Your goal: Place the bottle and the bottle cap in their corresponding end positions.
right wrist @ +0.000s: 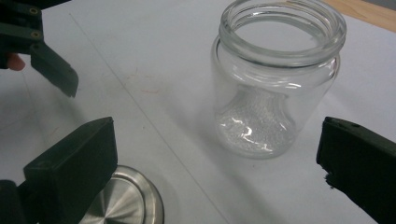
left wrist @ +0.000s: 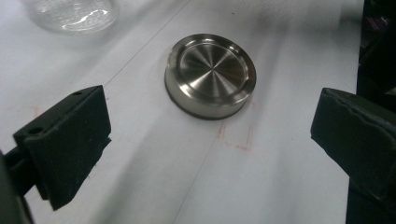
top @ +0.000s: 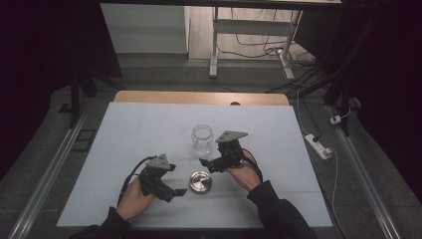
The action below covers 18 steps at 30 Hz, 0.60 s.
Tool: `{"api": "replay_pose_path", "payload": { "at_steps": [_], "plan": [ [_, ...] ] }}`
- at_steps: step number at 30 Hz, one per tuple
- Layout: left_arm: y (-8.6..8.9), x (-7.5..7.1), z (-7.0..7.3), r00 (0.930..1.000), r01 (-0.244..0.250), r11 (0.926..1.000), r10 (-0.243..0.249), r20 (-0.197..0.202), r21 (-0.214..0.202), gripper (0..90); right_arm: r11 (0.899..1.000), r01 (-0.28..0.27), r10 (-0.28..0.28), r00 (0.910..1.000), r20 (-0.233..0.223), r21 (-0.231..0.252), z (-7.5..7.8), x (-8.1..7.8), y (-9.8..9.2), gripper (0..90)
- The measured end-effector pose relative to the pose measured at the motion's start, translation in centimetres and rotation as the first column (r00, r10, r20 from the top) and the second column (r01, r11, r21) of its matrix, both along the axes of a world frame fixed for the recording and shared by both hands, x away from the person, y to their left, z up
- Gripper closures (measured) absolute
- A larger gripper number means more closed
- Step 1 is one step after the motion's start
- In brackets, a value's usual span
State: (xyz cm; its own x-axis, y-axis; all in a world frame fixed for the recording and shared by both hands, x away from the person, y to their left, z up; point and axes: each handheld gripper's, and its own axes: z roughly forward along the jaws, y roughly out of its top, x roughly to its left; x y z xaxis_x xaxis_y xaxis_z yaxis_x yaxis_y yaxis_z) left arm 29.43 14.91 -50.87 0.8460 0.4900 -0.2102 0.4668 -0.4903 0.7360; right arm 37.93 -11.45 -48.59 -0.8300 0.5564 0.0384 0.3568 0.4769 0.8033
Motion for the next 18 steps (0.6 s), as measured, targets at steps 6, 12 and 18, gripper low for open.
{"api": "replay_pose_path", "payload": {
  "at_steps": [6, 12, 18],
  "plan": [
    [1.3, -0.5, 0.0, 0.9997, -0.023, 0.9997, 0.023, -0.010, -0.011, 0.0, 1.000, -0.006, 0.006, 0.9999, -0.012, 0.008, 0.0, -0.9, -0.7, 0.0],
    [2.2, -1.1, 0.0, 0.9987, -0.047, 0.9989, 0.047, -0.019, -0.007, 0.0, 1.000, -0.021, 0.021, 0.9992, -0.035, 0.017, -0.1, -2.3, -1.5, 0.0],
    [3.3, -1.8, 0.1, 0.9969, -0.077, 0.9970, 0.077, -0.018, -0.003, 0.0, 0.999, -0.026, 0.028, 0.9982, -0.053, 0.032, -0.1, -3.5, -2.6, 0.0]
  ]
}}
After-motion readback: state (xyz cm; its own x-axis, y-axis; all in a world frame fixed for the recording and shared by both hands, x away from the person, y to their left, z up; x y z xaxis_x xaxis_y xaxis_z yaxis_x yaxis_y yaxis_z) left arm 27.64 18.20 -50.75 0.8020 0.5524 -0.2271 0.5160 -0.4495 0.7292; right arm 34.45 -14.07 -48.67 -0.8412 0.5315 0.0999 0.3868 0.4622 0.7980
